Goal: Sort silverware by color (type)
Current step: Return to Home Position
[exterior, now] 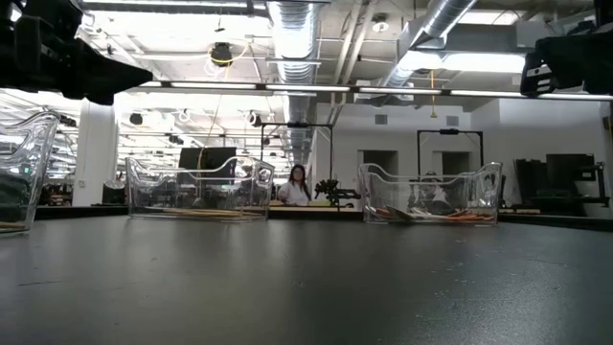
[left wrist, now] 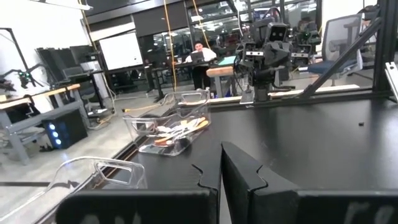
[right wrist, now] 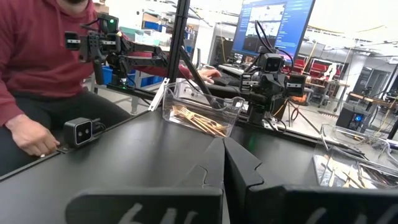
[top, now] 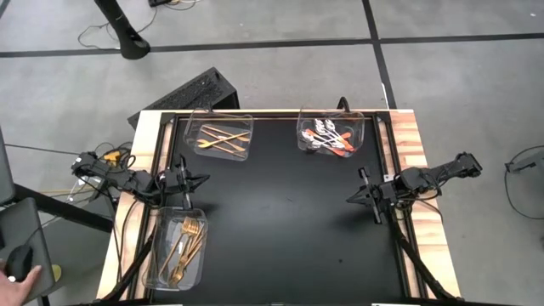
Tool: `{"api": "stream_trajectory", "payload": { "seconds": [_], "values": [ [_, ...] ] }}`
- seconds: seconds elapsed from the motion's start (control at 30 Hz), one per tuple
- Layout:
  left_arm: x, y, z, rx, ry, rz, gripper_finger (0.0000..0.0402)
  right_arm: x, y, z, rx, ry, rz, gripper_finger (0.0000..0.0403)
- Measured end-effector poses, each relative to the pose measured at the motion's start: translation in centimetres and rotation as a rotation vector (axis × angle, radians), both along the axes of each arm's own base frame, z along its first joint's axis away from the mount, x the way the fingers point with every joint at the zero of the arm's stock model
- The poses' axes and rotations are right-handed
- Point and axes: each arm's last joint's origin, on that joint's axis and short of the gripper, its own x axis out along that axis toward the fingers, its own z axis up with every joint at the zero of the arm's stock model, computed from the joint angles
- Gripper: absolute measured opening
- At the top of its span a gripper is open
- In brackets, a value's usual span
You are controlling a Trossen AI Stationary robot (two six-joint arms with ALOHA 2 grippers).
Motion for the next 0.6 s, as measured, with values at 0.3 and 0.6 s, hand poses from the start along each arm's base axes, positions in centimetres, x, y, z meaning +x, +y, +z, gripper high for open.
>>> {"api": "stream_trajectory", "payload": {
  "seconds": [0.3, 0.6],
  "values": [
    [0.0, 0.0, 0.0, -0.001, -0.001, 0.0, 0.0, 0.0, 0.0, 0.0, 0.0, 0.0, 0.0, 0.0016],
    [0.0, 0.0, 0.0, -0.007, -0.002, -0.001, 0.0, 0.0, 0.0, 0.0, 0.0, 0.0, 0.0, 0.0016]
  ]
}}
